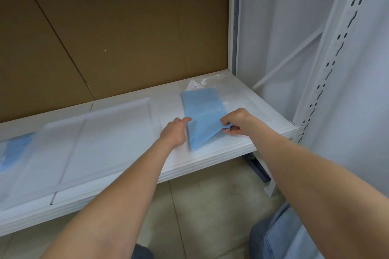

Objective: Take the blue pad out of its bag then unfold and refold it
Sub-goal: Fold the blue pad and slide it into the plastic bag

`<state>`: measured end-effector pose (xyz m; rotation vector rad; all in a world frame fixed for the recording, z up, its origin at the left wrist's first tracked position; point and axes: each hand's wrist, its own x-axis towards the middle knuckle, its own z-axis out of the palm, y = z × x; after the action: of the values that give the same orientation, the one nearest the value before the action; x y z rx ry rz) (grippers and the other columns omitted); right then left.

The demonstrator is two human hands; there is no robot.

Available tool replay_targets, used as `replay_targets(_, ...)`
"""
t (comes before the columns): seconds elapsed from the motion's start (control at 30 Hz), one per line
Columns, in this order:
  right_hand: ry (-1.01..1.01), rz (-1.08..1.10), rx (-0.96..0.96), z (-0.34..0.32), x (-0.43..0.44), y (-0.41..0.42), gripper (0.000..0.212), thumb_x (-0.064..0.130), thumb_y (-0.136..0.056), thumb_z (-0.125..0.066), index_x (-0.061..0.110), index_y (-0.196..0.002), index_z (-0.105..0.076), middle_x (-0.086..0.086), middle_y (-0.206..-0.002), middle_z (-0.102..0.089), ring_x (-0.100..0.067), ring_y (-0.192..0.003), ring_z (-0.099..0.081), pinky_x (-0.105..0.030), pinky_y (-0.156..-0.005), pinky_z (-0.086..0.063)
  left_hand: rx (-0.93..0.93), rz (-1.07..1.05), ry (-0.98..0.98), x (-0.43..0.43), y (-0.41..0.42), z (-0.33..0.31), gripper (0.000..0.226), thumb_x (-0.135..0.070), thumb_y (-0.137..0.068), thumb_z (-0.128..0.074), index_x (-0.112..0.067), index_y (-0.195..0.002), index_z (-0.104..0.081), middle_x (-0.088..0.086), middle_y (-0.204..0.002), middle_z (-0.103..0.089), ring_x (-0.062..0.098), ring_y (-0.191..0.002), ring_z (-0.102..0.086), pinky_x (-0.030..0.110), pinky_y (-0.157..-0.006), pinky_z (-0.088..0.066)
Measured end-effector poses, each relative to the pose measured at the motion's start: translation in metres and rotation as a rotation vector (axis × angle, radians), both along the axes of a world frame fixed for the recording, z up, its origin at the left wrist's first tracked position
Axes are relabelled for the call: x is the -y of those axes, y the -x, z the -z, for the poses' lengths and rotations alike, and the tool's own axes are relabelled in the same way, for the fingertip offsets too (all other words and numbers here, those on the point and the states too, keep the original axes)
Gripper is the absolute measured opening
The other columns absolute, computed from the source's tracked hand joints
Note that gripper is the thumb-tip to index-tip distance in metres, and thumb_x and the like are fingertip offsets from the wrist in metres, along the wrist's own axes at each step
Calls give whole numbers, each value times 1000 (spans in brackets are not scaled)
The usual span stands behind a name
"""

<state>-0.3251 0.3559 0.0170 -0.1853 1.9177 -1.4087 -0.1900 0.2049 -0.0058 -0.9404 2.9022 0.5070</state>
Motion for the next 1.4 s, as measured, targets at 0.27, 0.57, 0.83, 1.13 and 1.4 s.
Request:
replay_targets(0.27,277,177,285,-14,6,3,5,-6,-90,-57,-2,-90,-58,-14,-86,-63,-17,-43,-66,-22,-44,-56,-102,199,-49,6,10,11,64,-25,-81,-68,-30,-140,-43,-2,-136,-52,21,-119,-51,27,-93,-42)
replay_targets(0.57,68,126,-149,9,8,24,43,2,-93,-42,17,-133,-49,-11,-105,-54,-24,-86,-55,-25,-64,-50,-607,-179,-451,5,26,-2,26,-23,-92,-60,-2,-106,-67,4,-96,-62,19,-88,-56,27,-74,-42)
replay_targets(0.83,-120,-100,-457,24,20,28,39,19,-80,-73,2,-113,-62,-9,-102,-62,-26,-99,-59,-31,-85,-47,-472,-77,-546,16,27,3,25,-15,-83,-72,-11,-107,-69,2,-97,-66,17,-92,-61,31,-86,-49)
replay_targets(1.13,-283,-110,-504,31,17,51,35,23,-88,-62,11,-61,-44,-2,-65,-44,-25,-75,-47,-29,-63,-35,-424,-251,-484,32,32,18,15,-22,-91,-61,-10,-83,-66,6,-82,-67,16,-66,-63,23,-76,-48)
replay_targets(1.4,-473,-63,-655,34,42,56,19,31,-94,-50,16,-85,-58,-6,-92,-57,-26,-83,-53,-30,-70,-38,-335,-337,-271,32,56,19,31,-26,-98,-46,-11,-72,-55,3,-65,-56,10,-43,-49,16,-39,-39)
